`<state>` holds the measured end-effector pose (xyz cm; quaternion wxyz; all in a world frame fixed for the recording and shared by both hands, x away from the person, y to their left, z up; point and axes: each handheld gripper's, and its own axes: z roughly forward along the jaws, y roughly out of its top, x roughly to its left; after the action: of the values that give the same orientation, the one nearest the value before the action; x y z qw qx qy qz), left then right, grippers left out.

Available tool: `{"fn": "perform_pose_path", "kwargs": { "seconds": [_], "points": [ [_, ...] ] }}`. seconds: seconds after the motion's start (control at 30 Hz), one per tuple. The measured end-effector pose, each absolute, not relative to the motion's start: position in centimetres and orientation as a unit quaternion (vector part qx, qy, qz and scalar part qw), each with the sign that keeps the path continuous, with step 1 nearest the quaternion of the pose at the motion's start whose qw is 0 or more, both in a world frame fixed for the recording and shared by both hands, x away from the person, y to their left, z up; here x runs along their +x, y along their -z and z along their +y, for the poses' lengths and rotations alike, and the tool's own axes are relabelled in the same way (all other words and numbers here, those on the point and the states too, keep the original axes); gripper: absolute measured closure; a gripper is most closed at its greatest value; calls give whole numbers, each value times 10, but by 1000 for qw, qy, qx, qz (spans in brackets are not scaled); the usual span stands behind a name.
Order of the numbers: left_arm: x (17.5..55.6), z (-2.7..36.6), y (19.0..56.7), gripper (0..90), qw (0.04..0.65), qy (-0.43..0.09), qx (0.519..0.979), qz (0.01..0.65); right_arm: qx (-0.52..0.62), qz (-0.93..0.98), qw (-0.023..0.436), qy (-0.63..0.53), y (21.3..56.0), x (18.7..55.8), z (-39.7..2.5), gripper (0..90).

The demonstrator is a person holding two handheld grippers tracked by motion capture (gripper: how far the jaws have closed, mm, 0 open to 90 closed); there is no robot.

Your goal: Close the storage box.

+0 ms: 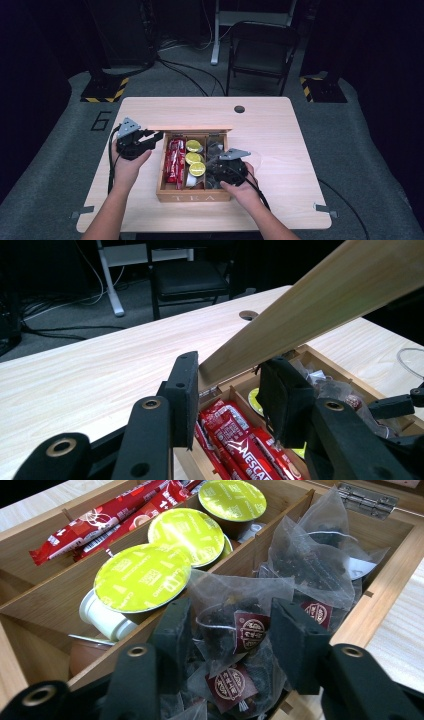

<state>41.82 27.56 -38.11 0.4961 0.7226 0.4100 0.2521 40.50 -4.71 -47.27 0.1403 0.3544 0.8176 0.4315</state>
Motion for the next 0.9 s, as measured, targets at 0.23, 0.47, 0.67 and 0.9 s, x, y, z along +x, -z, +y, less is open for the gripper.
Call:
{"fn": "perform_pose_path", "kwargs": {
  "seconds": [0.23, 0.47, 0.67, 0.9],
  "points": [
    [418, 275, 381, 602, 496, -252, 723, 410, 355, 820, 150, -424, 474, 405, -45, 618],
    [418, 276, 381, 602, 496, -252, 723, 409, 366, 813, 147, -429, 471, 406, -49, 743],
    [418, 275, 381, 602, 496, -252, 723, 409, 378, 807, 141, -431, 469, 406, -53, 873],
    [418, 276, 381, 602, 495, -251, 725, 408, 376, 807, 142, -433, 467, 406, -55, 900]
  ]
}}
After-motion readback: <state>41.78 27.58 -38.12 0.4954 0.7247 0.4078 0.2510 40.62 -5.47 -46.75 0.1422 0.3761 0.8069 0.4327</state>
